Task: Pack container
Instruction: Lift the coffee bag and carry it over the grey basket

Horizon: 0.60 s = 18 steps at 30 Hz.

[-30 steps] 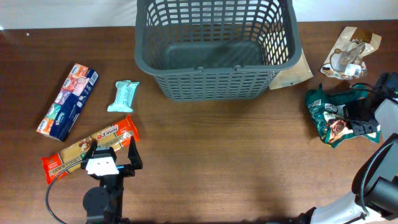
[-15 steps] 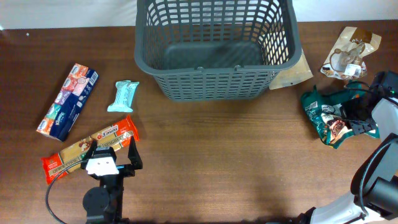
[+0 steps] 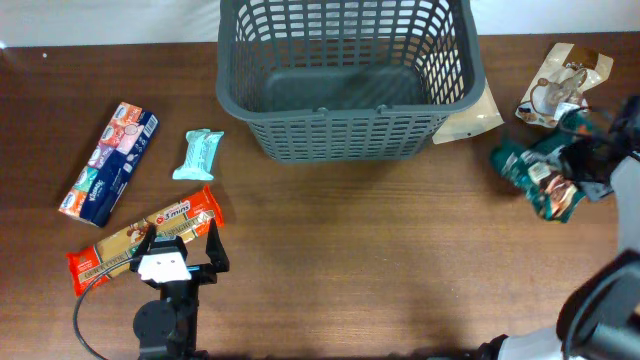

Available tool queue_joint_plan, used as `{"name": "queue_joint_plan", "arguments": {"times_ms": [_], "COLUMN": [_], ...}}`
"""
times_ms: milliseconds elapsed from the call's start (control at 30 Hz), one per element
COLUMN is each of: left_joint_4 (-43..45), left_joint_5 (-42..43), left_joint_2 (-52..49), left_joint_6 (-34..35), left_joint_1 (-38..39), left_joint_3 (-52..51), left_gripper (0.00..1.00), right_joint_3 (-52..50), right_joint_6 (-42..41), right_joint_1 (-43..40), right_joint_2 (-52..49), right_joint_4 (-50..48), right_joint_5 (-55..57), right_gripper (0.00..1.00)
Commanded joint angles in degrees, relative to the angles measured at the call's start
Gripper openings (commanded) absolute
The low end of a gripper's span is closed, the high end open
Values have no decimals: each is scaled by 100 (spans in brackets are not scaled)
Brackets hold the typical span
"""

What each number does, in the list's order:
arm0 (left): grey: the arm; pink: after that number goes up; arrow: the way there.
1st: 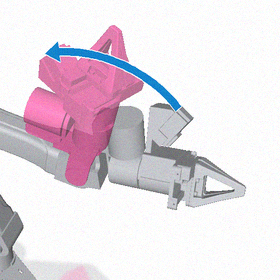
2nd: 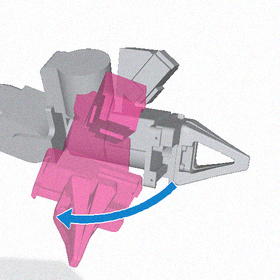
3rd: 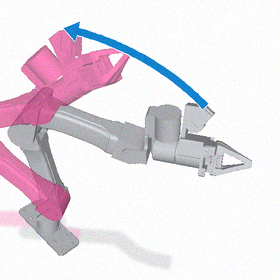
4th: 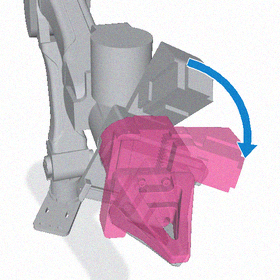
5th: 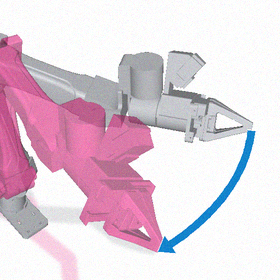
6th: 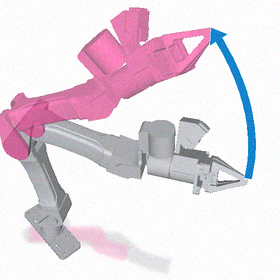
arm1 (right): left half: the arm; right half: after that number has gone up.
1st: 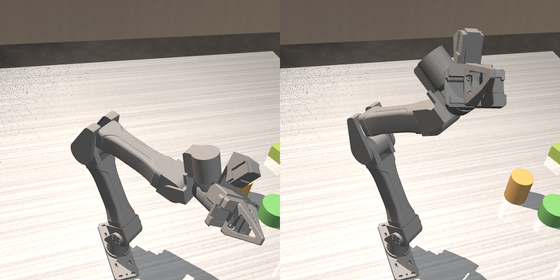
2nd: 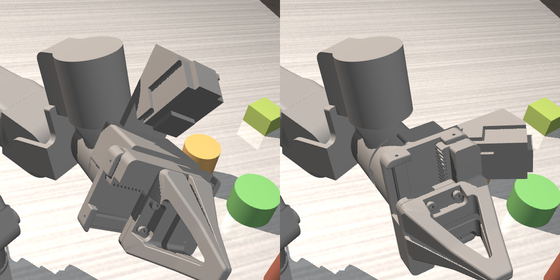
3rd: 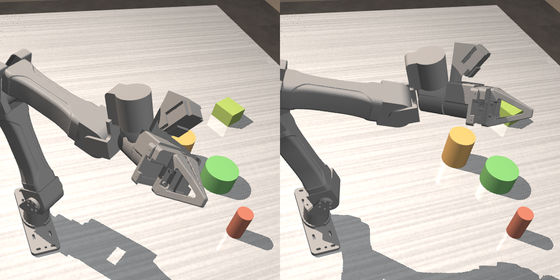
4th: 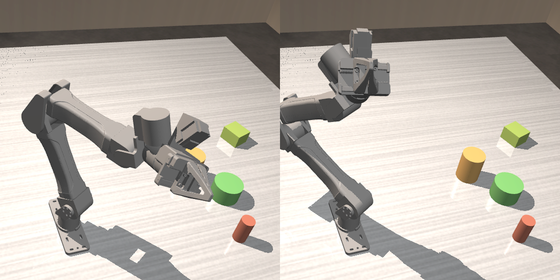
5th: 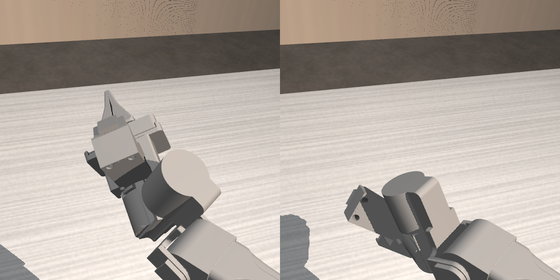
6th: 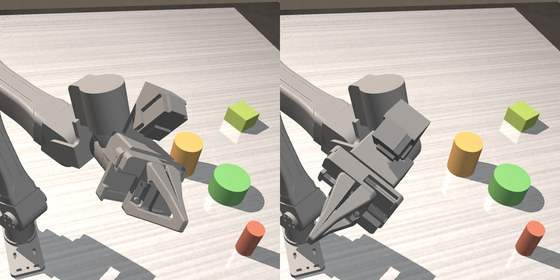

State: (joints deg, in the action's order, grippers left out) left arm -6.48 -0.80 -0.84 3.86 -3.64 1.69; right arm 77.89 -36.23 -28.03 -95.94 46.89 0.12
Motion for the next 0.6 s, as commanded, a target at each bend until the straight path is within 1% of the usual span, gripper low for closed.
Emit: {"name": "queue_joint_plan", "arguments": {"times_ms": [0,100,133,300,333,400,533,567], "left_joint_4": [-2,-2,0,0,0,0,0,0], "left_joint_5": [59,59,59,59,59,59,61,59], "left_joint_2": [55,55,55,55,55,55,55,55], "left_joint_6": [-92,-92,-92,-92,-92,-92,-92,-92], "left_joint_1": [13,13,13,13,13,13,13,13], "left_joint_3": [-31,-31,-31,-31,-31,-31,-31,-31], "left_gripper": [99,99,99,99,99,99,99,99], "right_joint_3": [409,409,411,431,501,643,1117,1405], "right_joint_6": [197,334,562,868,992,992,1088,1193], "right_joint_1": [35,35,35,35,35,48,271,433], "right_joint_2": [774,1069,1185,1379,1401,1401,1401,1401], "right_joint_4": [-61,-92,-192,-584,-748,-841,-857,-820], "right_joint_5": [50,-68,-350,-1318,-1790,-2120,-2310,-2310], "right_gripper": [4,4,4,4,4,4,4,4]}}
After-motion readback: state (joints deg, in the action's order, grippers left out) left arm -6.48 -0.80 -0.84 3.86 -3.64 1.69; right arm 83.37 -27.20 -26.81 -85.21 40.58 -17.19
